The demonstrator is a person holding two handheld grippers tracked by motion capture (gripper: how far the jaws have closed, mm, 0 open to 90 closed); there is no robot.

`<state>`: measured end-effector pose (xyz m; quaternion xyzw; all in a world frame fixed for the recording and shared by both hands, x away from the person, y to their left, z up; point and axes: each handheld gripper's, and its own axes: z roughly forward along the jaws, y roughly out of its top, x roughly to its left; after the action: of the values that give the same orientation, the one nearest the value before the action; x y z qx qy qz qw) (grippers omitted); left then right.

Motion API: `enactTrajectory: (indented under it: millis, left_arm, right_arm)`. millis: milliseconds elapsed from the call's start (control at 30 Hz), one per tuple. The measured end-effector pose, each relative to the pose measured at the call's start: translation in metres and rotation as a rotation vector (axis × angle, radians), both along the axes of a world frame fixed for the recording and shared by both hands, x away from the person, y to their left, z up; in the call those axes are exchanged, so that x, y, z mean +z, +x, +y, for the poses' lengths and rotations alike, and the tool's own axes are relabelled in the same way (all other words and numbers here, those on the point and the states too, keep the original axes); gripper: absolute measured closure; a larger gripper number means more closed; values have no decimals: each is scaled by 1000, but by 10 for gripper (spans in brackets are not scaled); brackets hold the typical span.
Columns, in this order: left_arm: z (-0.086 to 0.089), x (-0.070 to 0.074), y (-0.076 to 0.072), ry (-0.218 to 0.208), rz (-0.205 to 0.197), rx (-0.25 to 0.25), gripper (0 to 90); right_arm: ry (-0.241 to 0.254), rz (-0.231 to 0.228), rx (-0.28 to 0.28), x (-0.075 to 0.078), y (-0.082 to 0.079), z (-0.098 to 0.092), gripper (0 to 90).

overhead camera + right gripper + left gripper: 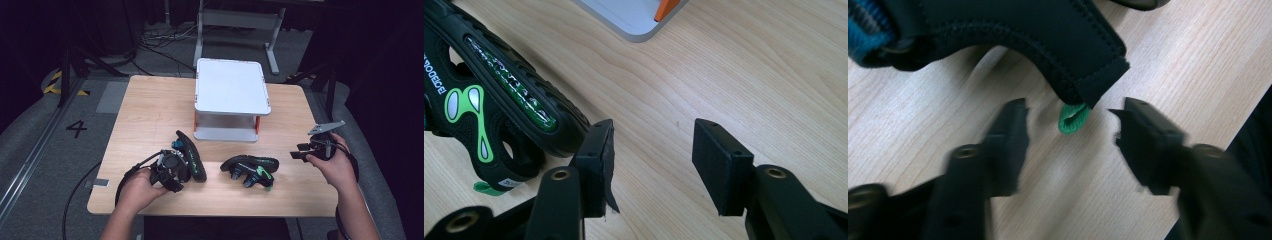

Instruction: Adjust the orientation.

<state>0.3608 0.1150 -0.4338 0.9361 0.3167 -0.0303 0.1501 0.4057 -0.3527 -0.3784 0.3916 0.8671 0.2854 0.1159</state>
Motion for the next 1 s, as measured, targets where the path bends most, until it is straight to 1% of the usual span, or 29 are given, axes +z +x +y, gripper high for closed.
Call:
enactTrajectory:
  millis: [33, 67, 133, 200, 267, 300, 367, 400, 433, 533, 600, 667, 700, 733, 767, 800, 833, 867, 900, 933, 1000]
  left_arm:
    - [0, 0, 0, 1, -3, -2, 561]
    - [0, -1, 1, 8, -2, 10, 581]
    - [1, -2, 1, 12, -4, 13, 633]
    - [1, -1, 1, 14, -11, 20, 725]
    - [1, -1, 1, 22, -13, 20, 788]
    - [2, -1, 1, 25, -15, 23, 839]
    - [3, -1, 1, 20, 0, 21, 866]
    - [4, 0, 2, 15, -3, 30, 872]
    - [5, 1, 2, 12, 1, 39, 875]
    - [7, 2, 3, 12, -1, 45, 879]
    - [10, 4, 3, 5, 3, 52, 881]
    - [12, 8, 2, 7, -21, 62, 881]
    - [15, 13, 1, 11, -34, 73, 881]
    - [18, 17, 0, 8, -59, 83, 881]
    - [21, 21, 0, 9, -71, 97, 881]
    - [24, 26, -1, 8, -92, 105, 881]
    - [27, 30, -2, 1, -112, 120, 881]
    - [29, 33, -2, -3, -120, 125, 881]
    - [31, 39, -4, -12, -143, 134, 881]
    - [31, 39, -4, -12, -143, 134, 881]
    - [29, 48, -9, -5, -173, 129, 881]
  right_arm:
    - [0, 1, 2, 0, 0, 0, 520]
    - [0, 1, 3, 0, 0, 1, 520]
    - [1, 2, 3, -1, 0, 1, 520]
    - [-1, 4, 4, -1, 0, 1, 520]
    - [-2, 4, 4, -1, 0, 1, 521]
    - [-2, 4, 4, -1, 0, 1, 521]
    - [-2, 5, 5, -1, 0, 1, 520]
    - [-1, 6, 5, -1, 0, 0, 520]
    - [-1, 5, 4, -1, 0, 0, 520]
    - [-1, 6, 4, -1, 0, 1, 520]
    - [-2, 6, 6, -1, 0, 1, 520]
    - [-1, 6, 6, -1, 0, 0, 520]
    - [-1, 6, 6, -1, 0, 0, 520]
    - [0, 6, 5, -1, 0, 0, 520]
    - [0, 6, 3, -1, 0, 0, 519]
    - [0, 8, 1, -2, 0, 0, 519]
    - [-4, 10, 1, -2, 0, 0, 519]
    - [-2, 11, 0, -2, 0, 0, 519]
    - [-2, 10, 1, -2, 1, 0, 519]
    - [-2, 10, 1, -2, 1, 0, 519]
    - [-3, 12, 5, -3, 0, 1, 519]
